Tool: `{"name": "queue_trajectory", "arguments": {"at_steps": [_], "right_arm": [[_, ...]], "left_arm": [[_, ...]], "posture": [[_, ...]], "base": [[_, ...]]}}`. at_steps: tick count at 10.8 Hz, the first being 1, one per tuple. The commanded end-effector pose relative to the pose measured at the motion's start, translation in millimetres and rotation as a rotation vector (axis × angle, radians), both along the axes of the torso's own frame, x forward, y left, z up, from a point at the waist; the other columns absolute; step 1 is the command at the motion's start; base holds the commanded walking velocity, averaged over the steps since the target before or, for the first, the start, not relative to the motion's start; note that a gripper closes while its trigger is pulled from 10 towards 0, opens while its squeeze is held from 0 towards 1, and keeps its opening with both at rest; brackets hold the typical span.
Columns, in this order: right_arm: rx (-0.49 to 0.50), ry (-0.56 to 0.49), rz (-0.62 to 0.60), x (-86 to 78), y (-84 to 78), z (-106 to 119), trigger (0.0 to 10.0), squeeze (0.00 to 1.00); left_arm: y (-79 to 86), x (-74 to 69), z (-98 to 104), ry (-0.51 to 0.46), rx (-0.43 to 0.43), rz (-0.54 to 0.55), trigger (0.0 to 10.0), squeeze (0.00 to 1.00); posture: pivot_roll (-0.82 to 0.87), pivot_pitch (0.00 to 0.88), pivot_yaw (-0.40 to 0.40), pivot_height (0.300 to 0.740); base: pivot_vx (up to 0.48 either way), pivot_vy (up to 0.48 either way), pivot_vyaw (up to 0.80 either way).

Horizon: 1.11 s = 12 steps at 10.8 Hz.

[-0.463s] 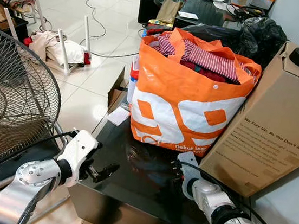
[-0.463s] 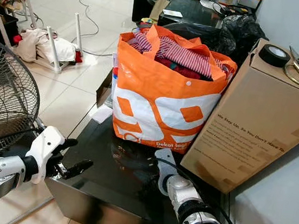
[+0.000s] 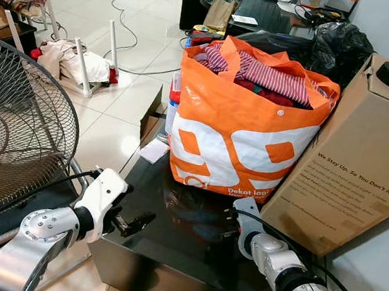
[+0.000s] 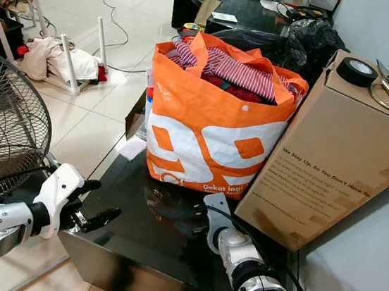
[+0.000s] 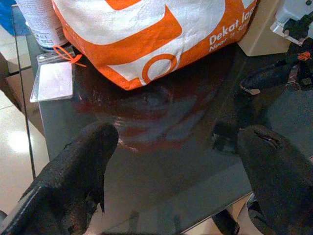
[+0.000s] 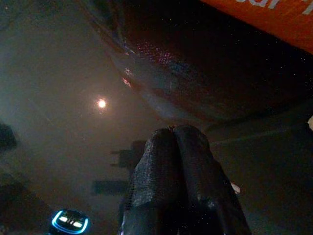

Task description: Hang keys on a hook

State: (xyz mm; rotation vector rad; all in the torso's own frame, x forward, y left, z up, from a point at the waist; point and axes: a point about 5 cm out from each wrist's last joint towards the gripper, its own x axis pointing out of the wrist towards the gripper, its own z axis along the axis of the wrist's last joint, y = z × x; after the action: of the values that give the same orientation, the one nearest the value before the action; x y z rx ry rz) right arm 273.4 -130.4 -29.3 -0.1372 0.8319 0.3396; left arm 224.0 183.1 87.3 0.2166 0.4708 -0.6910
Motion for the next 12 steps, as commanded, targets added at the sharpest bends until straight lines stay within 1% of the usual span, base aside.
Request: {"name": "queue_trajectory", "arguments": {"at_steps": [1, 4, 6, 7, 9, 10, 11, 12], "right_arm": [[-0.010, -0.004, -0.011, 1.6, -3.5, 0.9, 0.0, 0.00], [-0.018, -0.010, -0.020, 1.2, -6.7, 0.5, 0.0, 0.00], [0.037, -0.018, 0.050, 4.7, -13.6, 6.2, 0.0, 0.00], [0.065, 0.010, 0.132, 0.9, -21.5, 6.1, 0.0, 0.00], [0.065, 0.012, 0.153, -0.2, -26.8, 6.5, 0.0, 0.00], [0.081, 0.018, 0.161, -0.9, -25.4, 6.3, 0.0, 0.00], [0.109, 0.043, 0.212, -4.7, -19.9, 4.8, 0.0, 0.00], [0.093, 0.060, 0.244, -9.2, -18.7, 1.4, 0.0, 0.00]], "left_arm": [[-1.2, 2.6, 3.1, -0.009, 0.004, -0.009, 10.0, 0.42], [-2.3, 4.4, 2.8, -0.011, 0.001, -0.012, 10.0, 0.42], [-1.8, 4.5, 3.5, -0.014, -0.001, -0.012, 10.0, 0.42], [-1.3, 4.7, 2.8, -0.012, 0.000, -0.014, 10.0, 0.42], [-2.6, 6.2, 2.2, -0.011, -0.001, -0.019, 10.0, 0.42], [-2.7, 7.1, 2.6, -0.011, -0.001, -0.022, 10.0, 0.42], [-2.7, 8.5, 3.1, -0.013, -0.001, -0.025, 10.0, 0.42], [-3.0, 8.1, 2.6, -0.012, 0.000, -0.026, 10.0, 0.42]], "posture": [[0.13, 0.000, -0.086, 0.740], [0.13, 0.000, -0.088, 0.740], [0.13, 0.000, -0.088, 0.740], [0.12, 0.000, -0.083, 0.740], [0.11, 0.000, -0.079, 0.740], [0.11, 0.000, -0.076, 0.740], [0.11, 0.000, -0.076, 0.740], [0.11, 0.000, -0.076, 0.740]], "base": [[0.000, 0.000, 0.00], [0.000, 0.000, 0.00], [0.000, 0.000, 0.00], [0.000, 0.000, 0.00], [0.000, 0.000, 0.00], [0.000, 0.000, 0.00], [0.000, 0.000, 0.00], [0.000, 0.000, 0.00]]}}
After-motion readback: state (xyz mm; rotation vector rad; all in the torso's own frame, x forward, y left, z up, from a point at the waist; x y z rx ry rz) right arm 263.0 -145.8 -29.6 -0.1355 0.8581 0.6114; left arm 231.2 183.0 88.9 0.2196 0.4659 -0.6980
